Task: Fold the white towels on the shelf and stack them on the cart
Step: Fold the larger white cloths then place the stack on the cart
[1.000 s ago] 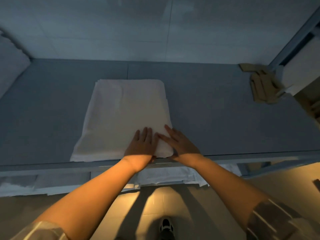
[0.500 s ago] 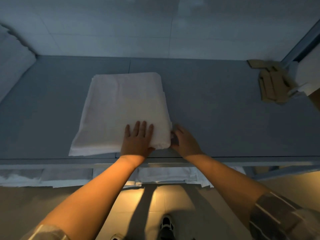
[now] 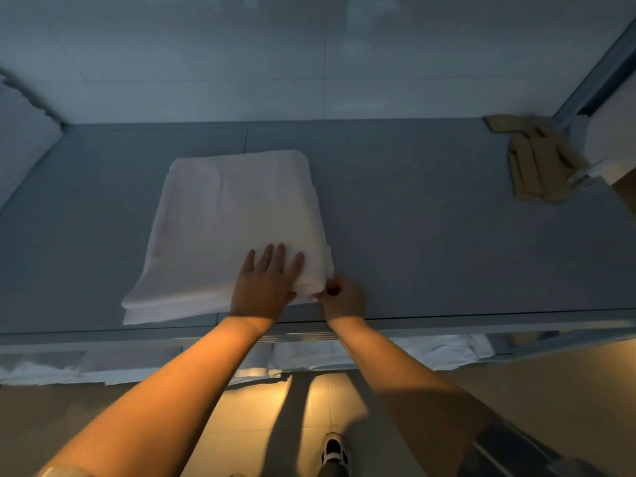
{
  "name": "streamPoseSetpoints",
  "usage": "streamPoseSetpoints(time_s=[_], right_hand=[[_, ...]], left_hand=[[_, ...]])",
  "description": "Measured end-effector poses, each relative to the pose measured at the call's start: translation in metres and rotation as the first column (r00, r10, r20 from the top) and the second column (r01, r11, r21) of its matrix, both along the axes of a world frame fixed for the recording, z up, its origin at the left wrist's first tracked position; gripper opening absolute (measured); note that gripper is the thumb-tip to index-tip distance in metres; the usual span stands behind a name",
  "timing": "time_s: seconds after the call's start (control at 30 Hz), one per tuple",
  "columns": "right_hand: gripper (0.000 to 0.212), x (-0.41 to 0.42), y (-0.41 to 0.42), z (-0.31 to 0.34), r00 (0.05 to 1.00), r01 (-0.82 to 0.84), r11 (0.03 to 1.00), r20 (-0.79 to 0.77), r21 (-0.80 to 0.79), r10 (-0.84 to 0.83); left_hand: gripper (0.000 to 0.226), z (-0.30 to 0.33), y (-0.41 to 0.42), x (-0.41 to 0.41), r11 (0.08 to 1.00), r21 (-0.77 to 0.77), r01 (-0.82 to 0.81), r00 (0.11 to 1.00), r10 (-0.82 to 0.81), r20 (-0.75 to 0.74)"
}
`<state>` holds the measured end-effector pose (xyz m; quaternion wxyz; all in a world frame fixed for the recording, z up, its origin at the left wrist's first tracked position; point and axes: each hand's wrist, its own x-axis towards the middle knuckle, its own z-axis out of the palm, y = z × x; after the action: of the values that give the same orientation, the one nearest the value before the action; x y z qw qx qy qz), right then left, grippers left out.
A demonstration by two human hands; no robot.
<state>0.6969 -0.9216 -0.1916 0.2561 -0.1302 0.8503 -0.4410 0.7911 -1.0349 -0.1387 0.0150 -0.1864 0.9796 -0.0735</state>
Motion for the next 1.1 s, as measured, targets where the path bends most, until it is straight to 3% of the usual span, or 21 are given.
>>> streamPoseSetpoints(time_s=[0.13, 0.27, 0.37, 0.43, 0.47, 0.53, 0.6, 0.63, 0.7, 0.77, 0.8, 1.0, 1.1], right_hand=[[0.016, -0.001, 0.001, 0.005, 0.997, -0.024, 0.999, 0.069, -0.027, 0.026], [0.036, 0.007, 0.009, 0.01, 0.995, -0.045, 0.998, 0.093, -0.04, 0.048], [0.032, 0.018, 0.014, 0.009, 0.979, -0.026, 0.997, 0.202, -0.067, 0.039], [0.026, 0.018, 0.017, 0.015, 0.965, -0.063, 0.996, 0.253, -0.06, 0.076], [0.017, 0.012, 0.017, 0.017, 0.97, -0.119, 0.993, 0.208, -0.024, 0.122], [0.012, -0.006, 0.015, 0.025, 0.975, -0.164, 0.985, -0.145, 0.056, 0.17], [0.023, -0.024, 0.001, 0.039, 0.842, -0.273, 0.961, -0.495, -0.049, 0.214], [0.03, -0.029, -0.01, 0.045, 0.767, -0.429, 0.902, -0.547, -0.05, 0.335], [0.037, -0.039, -0.034, 0.048, 0.551, -0.732, 0.675, -0.498, 0.096, 0.669], [0.042, -0.055, -0.053, 0.038, 0.312, -0.778, 0.497, -0.45, 0.385, 0.837], [0.044, -0.066, -0.06, 0.033, 0.263, -0.735, 0.468, -0.43, 0.491, 0.864], [0.05, -0.083, -0.094, 0.023, 0.432, -0.522, 0.567, -0.376, 0.636, 0.82], [0.056, -0.064, -0.102, 0.024, 0.635, -0.425, 0.694, -0.354, 0.582, 0.686]], left_hand=[[0.076, -0.002, 0.006, -0.003, 0.998, 0.009, -0.06, 0.998, 0.06, 0.037], [0.075, -0.01, 0.014, 0.002, 0.998, 0.037, -0.047, 0.998, 0.045, 0.052], [0.074, -0.012, 0.006, 0.007, 1.0, 0.015, -0.014, 0.999, 0.014, -0.042], [0.082, -0.011, 0.009, 0.011, 0.997, 0.071, -0.02, 0.999, 0.021, -0.024], [0.086, -0.011, 0.012, 0.012, 0.994, 0.105, -0.033, 0.999, 0.033, 0.004], [0.091, -0.018, 0.012, 0.018, 0.994, 0.107, -0.034, 0.996, 0.026, 0.08], [0.09, -0.022, 0.005, 0.021, 0.985, 0.169, 0.027, 0.997, -0.039, 0.067], [0.094, -0.021, -0.001, 0.02, 0.978, 0.204, 0.028, 0.997, -0.041, 0.061], [0.104, -0.02, -0.017, 0.015, 0.971, 0.233, -0.06, 0.992, 0.031, 0.123], [0.09, -0.024, -0.043, 0.014, 0.953, 0.197, -0.231, 0.969, 0.207, 0.137], [0.081, -0.027, -0.057, 0.017, 0.933, 0.179, -0.313, 0.947, 0.292, 0.137], [0.091, -0.035, -0.129, 0.061, 0.711, 0.278, -0.646, 0.761, 0.625, 0.173], [0.094, -0.03, -0.138, 0.067, 0.657, 0.353, -0.666, 0.736, 0.655, 0.172]])
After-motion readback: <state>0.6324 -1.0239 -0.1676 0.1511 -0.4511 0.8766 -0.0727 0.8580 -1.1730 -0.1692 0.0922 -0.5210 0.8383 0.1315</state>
